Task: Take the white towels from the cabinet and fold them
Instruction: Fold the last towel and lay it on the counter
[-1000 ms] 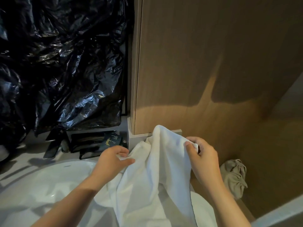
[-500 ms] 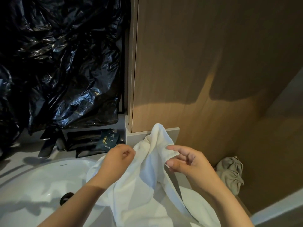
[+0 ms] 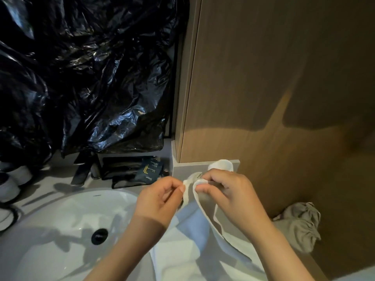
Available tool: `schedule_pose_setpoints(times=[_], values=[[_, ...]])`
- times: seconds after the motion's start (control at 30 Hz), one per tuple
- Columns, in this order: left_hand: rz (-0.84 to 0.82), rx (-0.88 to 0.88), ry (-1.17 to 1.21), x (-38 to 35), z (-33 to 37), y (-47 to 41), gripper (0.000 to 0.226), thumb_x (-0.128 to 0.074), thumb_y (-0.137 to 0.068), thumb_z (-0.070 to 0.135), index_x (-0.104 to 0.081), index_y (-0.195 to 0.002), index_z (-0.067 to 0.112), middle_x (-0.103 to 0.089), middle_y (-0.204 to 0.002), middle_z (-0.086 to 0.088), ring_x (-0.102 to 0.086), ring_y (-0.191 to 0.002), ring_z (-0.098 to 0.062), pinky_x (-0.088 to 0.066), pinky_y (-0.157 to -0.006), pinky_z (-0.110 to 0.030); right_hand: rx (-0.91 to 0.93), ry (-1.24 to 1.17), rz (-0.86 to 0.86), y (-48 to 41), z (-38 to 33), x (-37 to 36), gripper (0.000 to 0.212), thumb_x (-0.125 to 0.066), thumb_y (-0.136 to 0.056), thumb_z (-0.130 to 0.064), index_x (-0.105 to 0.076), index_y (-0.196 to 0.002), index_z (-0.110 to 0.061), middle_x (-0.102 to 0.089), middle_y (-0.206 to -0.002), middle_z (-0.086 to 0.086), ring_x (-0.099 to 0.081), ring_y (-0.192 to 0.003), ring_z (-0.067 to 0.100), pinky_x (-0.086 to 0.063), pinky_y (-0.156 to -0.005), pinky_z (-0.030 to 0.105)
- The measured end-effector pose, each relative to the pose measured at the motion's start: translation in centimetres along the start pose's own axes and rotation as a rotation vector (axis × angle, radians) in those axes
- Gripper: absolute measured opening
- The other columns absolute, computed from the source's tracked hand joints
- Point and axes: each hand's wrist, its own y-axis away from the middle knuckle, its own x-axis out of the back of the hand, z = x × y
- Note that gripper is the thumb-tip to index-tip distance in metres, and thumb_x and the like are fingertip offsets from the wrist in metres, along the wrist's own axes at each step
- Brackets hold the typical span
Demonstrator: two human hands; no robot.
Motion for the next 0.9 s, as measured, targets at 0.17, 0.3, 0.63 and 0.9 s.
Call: schedule_pose_setpoints(times=[0.17,0.3,0.63,0.9], values=[[0.088,0.071,0.167,-0.1,-1.1,0.6,0.018,-0.061,-0.092,0.003,-0.064,-0.074,0.008,-0.055,-0.062,-0.01,-0.05,-0.059,-0.014,-0.042,-0.059,-0.025,-0.046,-0.109,-0.107,-0.1,-0.6,-0.7,0.007,-0.068,-0.09,-0.025,-0.07,-0.084,-0.025,-0.068,-0.083,-0.015,-0.062,-0.082,0.009,-0.05,-0.073,0.027],[0.034,0.038,0.173,-0.1,-0.8,0.7,0.011,-0.062,-0.083,0.02,-0.067,-0.074,0.015,-0.058,-0.062,-0.009,-0.052,-0.061,-0.016,-0.044,-0.059,-0.025,-0.124,-0.194,-0.046,-0.1,-0.9,-1.1,0.009,-0.077,-0.082,-0.027,-0.068,-0.078,-0.027,-0.066,-0.075,-0.01,-0.058,-0.071,0.01,-0.048,-0.066,0.027],[0.011,0.023,0.063,-0.1,-0.9,0.6,0.013,-0.059,-0.082,0.029,-0.067,-0.075,0.02,-0.061,-0.067,-0.01,-0.053,-0.062,-0.014,-0.045,-0.061,-0.028,-0.153,-0.237,-0.062,-0.2,-0.5,-1.1,0.02,-0.074,-0.085,-0.019,-0.074,-0.098,-0.035,-0.07,-0.088,-0.018,-0.064,-0.089,0.004,-0.051,-0.079,0.018],[0.013,0.054,0.108,-0.5,-0.8,0.8,0.006,-0.068,-0.087,0.007,-0.072,-0.087,0.012,-0.072,-0.082,-0.001,-0.068,-0.08,-0.015,-0.052,-0.076,-0.02,-0.088,-0.139,-0.054,-0.6,0.1,-0.9,0.011,-0.072,-0.086,-0.016,-0.07,-0.083,-0.027,-0.063,-0.084,-0.013,-0.058,-0.083,0.011,-0.042,-0.068,0.014]])
